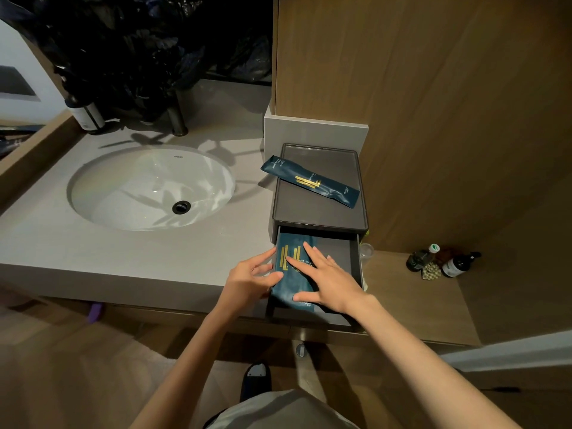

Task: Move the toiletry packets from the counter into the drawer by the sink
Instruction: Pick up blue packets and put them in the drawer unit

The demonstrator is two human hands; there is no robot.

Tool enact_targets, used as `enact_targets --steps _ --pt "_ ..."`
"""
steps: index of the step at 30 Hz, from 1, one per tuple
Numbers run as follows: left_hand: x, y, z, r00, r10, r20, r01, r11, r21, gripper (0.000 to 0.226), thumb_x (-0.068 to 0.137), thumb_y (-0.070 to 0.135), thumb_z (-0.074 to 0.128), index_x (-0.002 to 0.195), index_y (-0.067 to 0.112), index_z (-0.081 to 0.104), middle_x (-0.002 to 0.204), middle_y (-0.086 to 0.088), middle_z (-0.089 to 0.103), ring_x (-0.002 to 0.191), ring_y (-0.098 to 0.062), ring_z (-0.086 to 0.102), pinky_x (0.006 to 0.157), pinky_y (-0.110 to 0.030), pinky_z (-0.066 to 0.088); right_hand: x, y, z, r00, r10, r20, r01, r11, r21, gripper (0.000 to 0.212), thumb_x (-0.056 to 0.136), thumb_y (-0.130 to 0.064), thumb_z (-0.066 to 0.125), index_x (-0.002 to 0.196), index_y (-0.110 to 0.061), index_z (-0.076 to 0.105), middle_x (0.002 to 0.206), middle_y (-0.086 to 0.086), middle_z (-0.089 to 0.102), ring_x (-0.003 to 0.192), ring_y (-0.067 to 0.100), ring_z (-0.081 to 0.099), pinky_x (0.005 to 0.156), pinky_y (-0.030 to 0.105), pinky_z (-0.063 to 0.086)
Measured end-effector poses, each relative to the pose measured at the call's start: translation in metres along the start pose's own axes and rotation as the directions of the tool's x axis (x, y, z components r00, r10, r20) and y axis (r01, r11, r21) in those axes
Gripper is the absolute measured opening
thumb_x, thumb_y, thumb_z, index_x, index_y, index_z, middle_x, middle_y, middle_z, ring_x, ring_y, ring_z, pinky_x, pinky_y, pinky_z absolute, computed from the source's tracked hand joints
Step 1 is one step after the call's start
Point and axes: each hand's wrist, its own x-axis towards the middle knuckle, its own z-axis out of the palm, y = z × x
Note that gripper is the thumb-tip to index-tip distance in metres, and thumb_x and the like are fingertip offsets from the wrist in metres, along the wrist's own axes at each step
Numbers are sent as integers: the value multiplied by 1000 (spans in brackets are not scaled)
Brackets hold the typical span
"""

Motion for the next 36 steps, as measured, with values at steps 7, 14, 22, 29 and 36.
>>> enact_targets --steps 7,14,22,29,36 --pt "0 10 -1 998 42 -47 -32 981 194 48 88 23 64 134 28 51 131 -2 60 124 -12 54 99 -28 46 -6 -4 -13 1000 -6 -12 5 999 -42 78 85 -55 57 150 -40 16 163 0 1 149 23 9 118 41 18" --pt "37 54 -29 965 144 -221 -92 969 231 41 92 34 57 132 24 53 105 -2 66 101 -19 63 92 -33 48 -7 -7 -71 828 53 -558 12 994 112 31 96 -32 52 125 -27 59 127 -10 60 118 9 52 97 28 47" --pt "123 102 -33 961 -42 -272 4 990 -141 56 94 34 55 142 13 38 116 -7 56 93 -18 57 71 -27 49 57 42 -114 829 250 -500 -112 950 291 44 93 -26 57 136 -21 51 138 3 53 130 23 44 106 34 35" --pt "170 100 -27 961 -85 -263 32 979 -200 57 93 30 59 139 6 36 88 -4 56 67 -10 50 62 -24 45 87 53 -115 894 270 -358 -216 959 186 52 94 -35 55 143 -32 39 144 0 47 131 26 39 107 42 36" --pt "193 106 -30 946 -28 -322 -26 987 -161 34 89 17 64 119 2 58 94 -15 69 88 -26 68 76 -28 51 92 50 -119 887 269 -375 -185 952 244 51 88 -35 63 136 -38 45 127 4 52 120 26 42 103 43 39"
